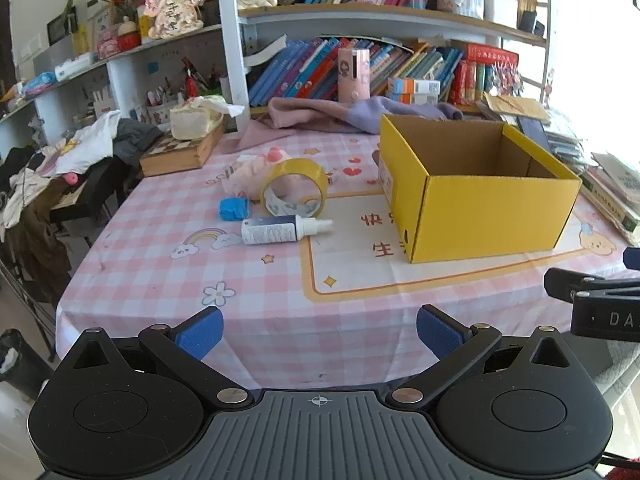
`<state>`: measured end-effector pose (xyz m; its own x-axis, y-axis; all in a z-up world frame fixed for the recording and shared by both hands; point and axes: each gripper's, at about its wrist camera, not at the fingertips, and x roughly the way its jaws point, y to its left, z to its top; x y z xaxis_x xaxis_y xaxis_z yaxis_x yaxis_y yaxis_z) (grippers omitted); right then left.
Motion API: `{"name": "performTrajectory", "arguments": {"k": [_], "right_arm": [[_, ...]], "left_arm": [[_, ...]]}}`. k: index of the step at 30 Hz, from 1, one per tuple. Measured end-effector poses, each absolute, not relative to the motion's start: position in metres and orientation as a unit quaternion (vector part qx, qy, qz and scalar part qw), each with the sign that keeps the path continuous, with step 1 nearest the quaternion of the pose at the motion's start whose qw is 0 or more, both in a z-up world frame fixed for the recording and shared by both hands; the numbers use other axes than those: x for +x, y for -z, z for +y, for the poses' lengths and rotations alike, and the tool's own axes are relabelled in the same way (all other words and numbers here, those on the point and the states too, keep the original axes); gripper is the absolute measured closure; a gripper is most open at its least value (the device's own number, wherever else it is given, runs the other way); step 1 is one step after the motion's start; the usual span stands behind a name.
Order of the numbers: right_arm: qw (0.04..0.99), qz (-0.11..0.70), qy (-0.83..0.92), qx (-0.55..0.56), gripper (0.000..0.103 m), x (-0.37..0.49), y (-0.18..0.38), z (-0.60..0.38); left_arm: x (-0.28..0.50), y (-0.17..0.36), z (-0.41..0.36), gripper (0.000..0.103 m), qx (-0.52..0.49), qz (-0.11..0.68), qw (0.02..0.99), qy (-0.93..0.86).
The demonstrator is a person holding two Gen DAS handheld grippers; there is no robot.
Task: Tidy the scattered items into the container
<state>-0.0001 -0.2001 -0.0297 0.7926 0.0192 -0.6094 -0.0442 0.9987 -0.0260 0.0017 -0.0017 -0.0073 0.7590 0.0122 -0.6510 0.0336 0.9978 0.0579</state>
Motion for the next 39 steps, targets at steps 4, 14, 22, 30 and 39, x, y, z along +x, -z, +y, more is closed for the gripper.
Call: {"name": "performTrajectory", "arguments": {"k": [4, 14, 22, 30, 39], "right_arm": [[0.945, 0.325, -0.018, -0.016, 0.000, 0.0000, 0.0306, -0.2012], [0.946, 0.324, -0.016, -0.012, 0.000, 0.0030, 0.0300, -0.2002], [0.947, 0.320, -0.015, -0.010, 0.000, 0.0025, 0.0288, -0.1979], [0.946, 0.324, -0.015, -0.009, 0.000, 0.0022, 0.0281, -0.1981], [0.942, 0.336, -0.008, 0.001, 0.000, -0.0016, 0.0306, -0.1997]], "left_arm": [[0.0033, 0.0073, -0.0018, 0.000, 0.034, 0.347, 0.937, 0.007], [0.0061, 0.0063, -0.0002, 0.000, 0.035, 0.346, 0.938, 0.005], [0.0055, 0.0038, 0.0045, 0.000, 0.034, 0.343, 0.939, -0.002], [0.0060, 0.0041, 0.0060, 0.000, 0.034, 0.343, 0.939, 0.007], [0.0068, 0.0072, 0.0070, 0.000, 0.030, 0.347, 0.937, 0.016]]}}
